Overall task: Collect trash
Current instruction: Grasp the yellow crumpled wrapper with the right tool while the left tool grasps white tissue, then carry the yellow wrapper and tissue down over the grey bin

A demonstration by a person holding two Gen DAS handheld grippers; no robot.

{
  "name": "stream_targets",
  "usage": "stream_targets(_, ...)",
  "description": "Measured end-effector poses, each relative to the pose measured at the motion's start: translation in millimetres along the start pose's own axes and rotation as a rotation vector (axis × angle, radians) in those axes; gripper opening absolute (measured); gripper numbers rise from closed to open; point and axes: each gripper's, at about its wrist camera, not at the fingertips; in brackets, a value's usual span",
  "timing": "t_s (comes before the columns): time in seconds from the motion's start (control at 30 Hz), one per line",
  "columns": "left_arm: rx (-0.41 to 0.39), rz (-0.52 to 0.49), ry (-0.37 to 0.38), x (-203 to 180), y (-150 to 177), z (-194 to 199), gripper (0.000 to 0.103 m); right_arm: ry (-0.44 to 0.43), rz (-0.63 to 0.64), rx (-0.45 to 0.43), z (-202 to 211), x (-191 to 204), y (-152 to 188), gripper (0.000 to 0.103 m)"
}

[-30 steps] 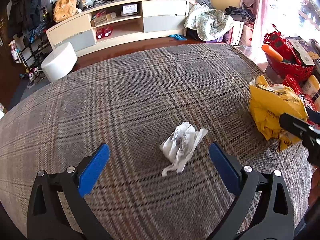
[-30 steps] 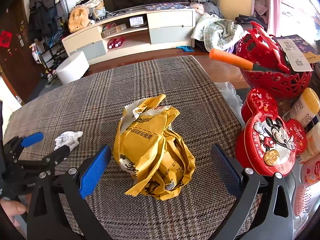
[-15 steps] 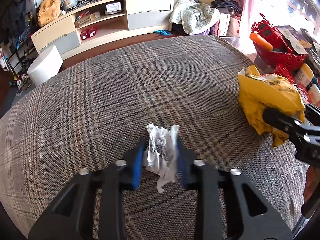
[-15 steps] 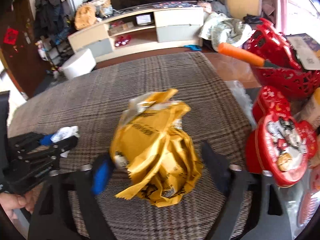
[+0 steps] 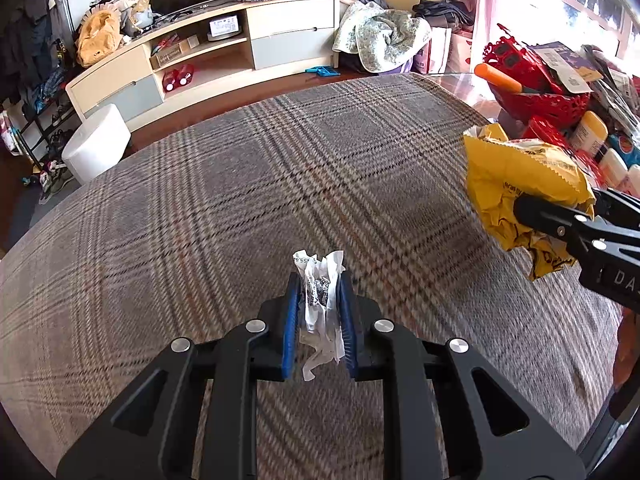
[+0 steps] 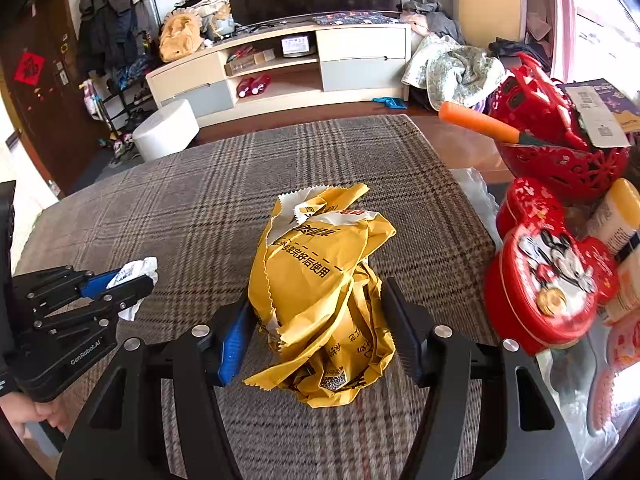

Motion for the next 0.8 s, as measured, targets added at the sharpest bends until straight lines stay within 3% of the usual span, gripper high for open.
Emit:
stream_targets(0.3, -0.034, 0.050, 0.020, -6.6, 47.7, 72.1, 0.018, -0.010, 0.014, -0.003, 68.8, 12.7, 37.6, 0.062)
stream_targets(0.8, -0.037, 0.136, 0.112, -45.0, 195.2, 168.1, 0.018, -0.060, -0.061, -0.008, 174.3, 29.1, 166.6, 0.062)
Point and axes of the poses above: each gripper's, at about its wrist camera, not at the fingertips, and z roughly against the way its jaws point, x to its left, y to its underside, and after that the axes turned 1 degree about x, right-handed
